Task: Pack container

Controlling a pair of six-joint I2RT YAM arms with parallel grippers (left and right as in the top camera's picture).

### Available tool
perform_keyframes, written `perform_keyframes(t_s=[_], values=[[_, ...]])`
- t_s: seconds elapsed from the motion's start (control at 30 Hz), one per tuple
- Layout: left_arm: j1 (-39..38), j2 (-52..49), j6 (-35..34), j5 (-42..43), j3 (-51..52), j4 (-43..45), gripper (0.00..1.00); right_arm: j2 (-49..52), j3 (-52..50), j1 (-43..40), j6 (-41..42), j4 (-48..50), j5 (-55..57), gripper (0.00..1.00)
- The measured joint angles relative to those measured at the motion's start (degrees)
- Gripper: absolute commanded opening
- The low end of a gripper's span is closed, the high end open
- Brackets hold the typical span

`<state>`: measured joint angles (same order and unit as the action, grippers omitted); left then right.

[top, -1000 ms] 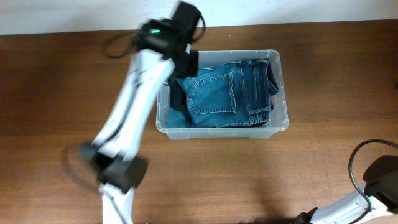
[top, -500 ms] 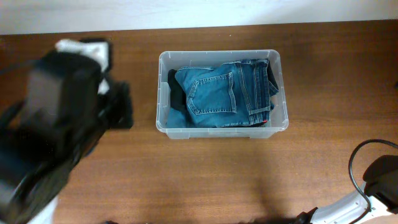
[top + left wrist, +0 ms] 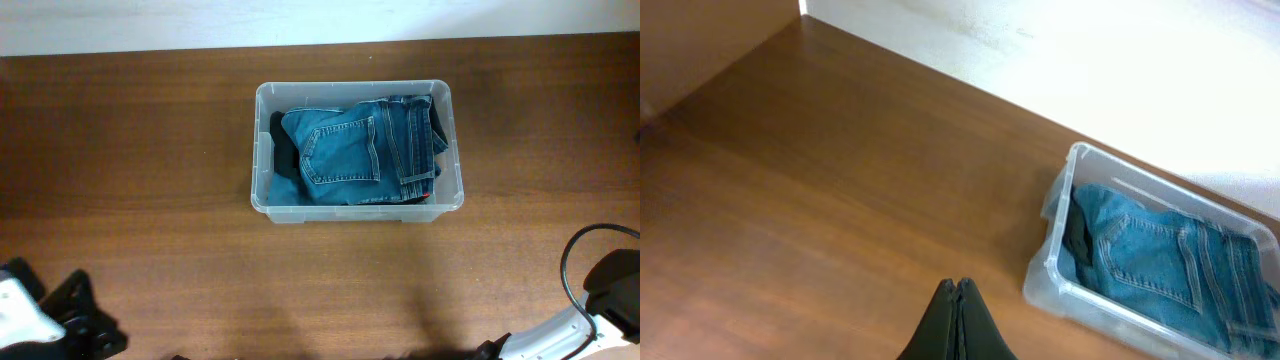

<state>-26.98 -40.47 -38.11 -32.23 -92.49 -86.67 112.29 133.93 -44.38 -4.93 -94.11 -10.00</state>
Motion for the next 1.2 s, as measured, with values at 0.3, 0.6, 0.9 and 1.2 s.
perform_keyframes(t_s=[0.3,0.6,0.9,1.2], values=[[0.0,8.9,-2.8,-2.1,38.2,27.2,1.00,0.0,0.0,0.0,0.0,0.0,0.0,0.98],[0.0,2.2,-3.3,-7.8,60.0,52.7,0.99,0.0,0.0,0.0,0.0,0.0,0.0,0.98],[0.0,-9.6,-3.3,-6.3,64.2,62.1,0.99,0.0,0.0,0.0,0.0,0.0,0.0,0.98],[0.0,-20.6,-3.3,-0.8,64.2,62.1,0.99,0.0,0.0,0.0,0.0,0.0,0.0,0.98]])
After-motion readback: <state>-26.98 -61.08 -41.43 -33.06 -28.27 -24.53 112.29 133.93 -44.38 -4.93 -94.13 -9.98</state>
